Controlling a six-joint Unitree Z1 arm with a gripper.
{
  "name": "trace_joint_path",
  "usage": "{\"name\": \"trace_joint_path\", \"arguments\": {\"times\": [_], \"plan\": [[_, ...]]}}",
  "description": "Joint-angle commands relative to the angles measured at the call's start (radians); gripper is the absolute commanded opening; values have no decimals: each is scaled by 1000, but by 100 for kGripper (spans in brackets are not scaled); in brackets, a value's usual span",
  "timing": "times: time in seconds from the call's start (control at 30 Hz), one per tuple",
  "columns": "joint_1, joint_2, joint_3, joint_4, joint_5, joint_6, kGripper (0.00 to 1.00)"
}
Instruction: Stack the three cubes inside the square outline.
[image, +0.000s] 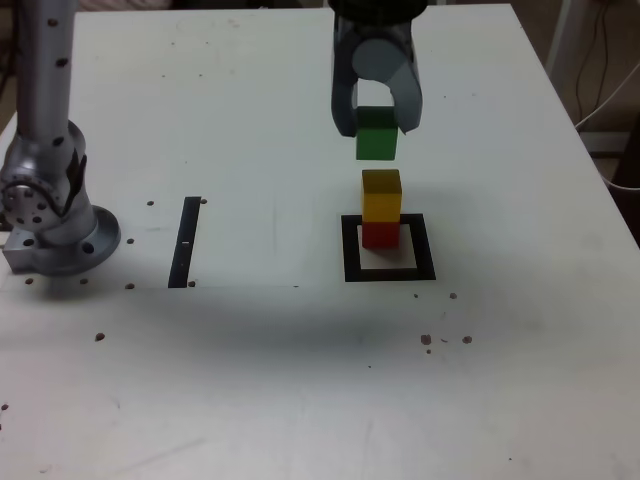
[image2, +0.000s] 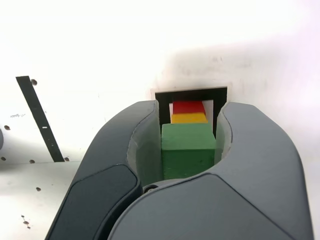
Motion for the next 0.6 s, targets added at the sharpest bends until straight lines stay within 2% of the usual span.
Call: {"name": "trace_joint_path", "arguments": {"times": [0.0, 0.2, 0.57], "plan": [[-22, -7, 10, 0, 0, -12, 8], [-74, -14, 29, -8, 2, -51, 8], [-79, -17, 38, -49, 30, -56, 9]]}}
